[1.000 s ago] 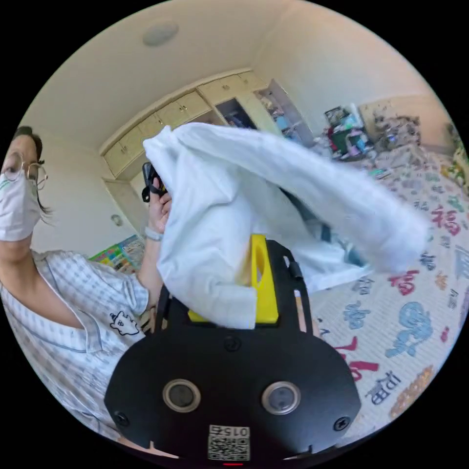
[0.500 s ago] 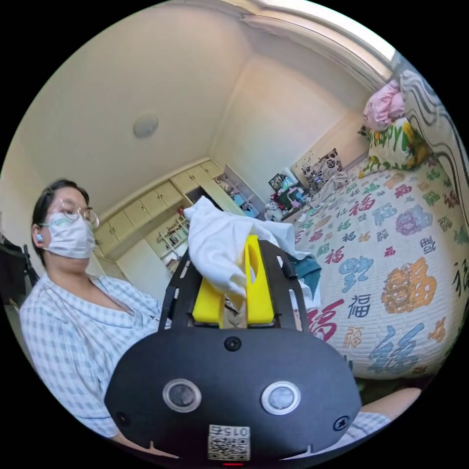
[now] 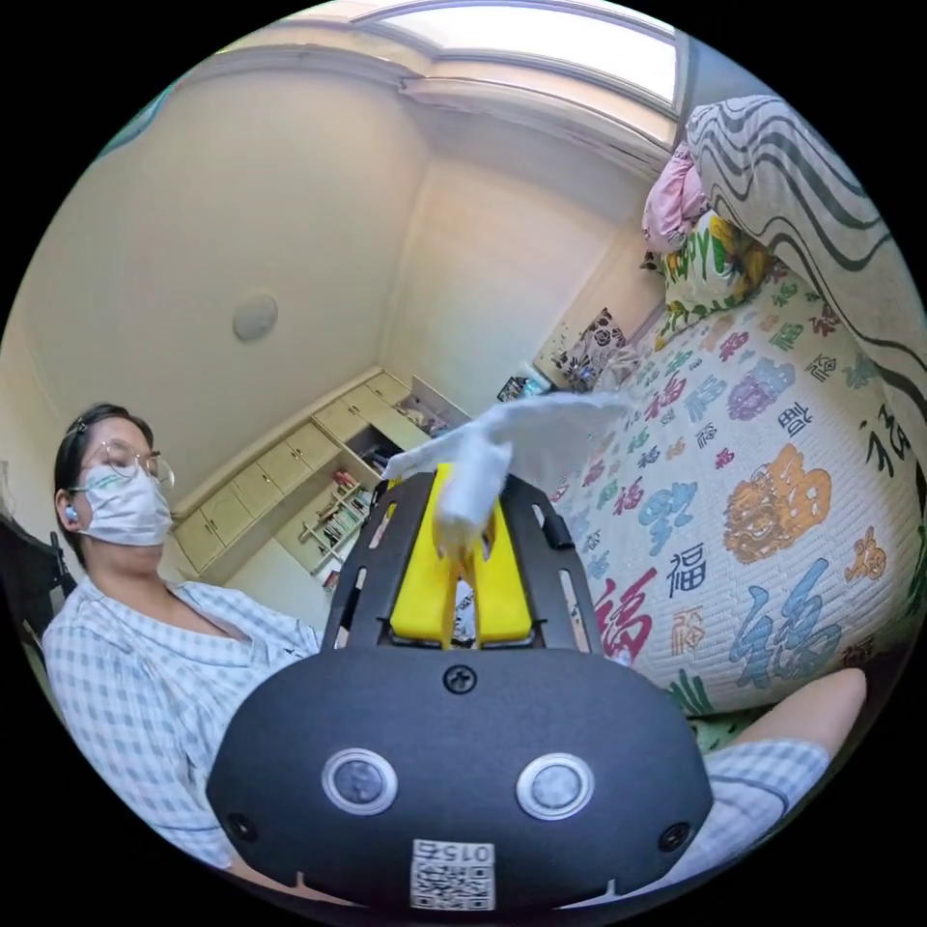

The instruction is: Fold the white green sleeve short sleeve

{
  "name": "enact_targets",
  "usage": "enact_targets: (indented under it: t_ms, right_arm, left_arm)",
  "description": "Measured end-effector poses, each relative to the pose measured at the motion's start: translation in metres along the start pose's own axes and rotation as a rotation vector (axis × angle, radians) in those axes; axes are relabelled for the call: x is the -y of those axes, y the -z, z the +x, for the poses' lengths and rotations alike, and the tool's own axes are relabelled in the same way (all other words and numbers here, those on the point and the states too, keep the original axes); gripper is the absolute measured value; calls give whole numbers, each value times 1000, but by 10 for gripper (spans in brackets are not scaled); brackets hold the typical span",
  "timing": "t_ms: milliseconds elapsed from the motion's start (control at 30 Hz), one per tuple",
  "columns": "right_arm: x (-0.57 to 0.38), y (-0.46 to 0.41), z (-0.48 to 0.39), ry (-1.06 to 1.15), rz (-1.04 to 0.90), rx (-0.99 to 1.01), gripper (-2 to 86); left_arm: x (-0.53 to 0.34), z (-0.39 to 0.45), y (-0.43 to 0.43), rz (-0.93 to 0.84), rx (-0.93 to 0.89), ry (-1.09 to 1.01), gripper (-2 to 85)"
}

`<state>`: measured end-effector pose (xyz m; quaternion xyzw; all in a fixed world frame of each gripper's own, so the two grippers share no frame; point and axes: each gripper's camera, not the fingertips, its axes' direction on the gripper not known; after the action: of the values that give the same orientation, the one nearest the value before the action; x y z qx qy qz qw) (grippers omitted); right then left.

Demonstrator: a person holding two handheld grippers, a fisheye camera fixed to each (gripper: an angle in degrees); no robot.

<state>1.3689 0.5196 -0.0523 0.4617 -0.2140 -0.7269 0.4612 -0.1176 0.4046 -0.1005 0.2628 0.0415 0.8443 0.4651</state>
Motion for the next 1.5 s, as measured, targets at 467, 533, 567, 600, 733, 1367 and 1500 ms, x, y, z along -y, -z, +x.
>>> enact_targets:
  t_ms: [467, 533, 567, 600, 733, 1367, 1500]
  right_arm:
    - [82, 10, -38, -16, 67, 107, -8]
    - [90, 7, -53, 8, 61, 133, -8]
    - [93, 5, -67, 45, 50, 113, -8]
    - [96, 4, -80, 83, 30, 87, -8]
    - [105, -16, -104, 139, -88, 82, -8]
    - [-25, -284, -57, -74, -997, 3, 116]
    - [-21, -226, -35, -193, -938, -33, 109]
  left_arm:
    - [41, -40, -16, 20, 181, 6, -8]
    - [38, -45, -13, 29, 149, 14, -8]
    - [34, -45, -8, 35, 135, -3, -8]
    - [32, -45, -1, 46, 145, -24, -8]
    - [43, -64, 11, 59, 202, -17, -8]
    - [-141, -127, -551, -947, -14, -182, 75]
    - [-257, -184, -499, -1015, -152, 39, 78]
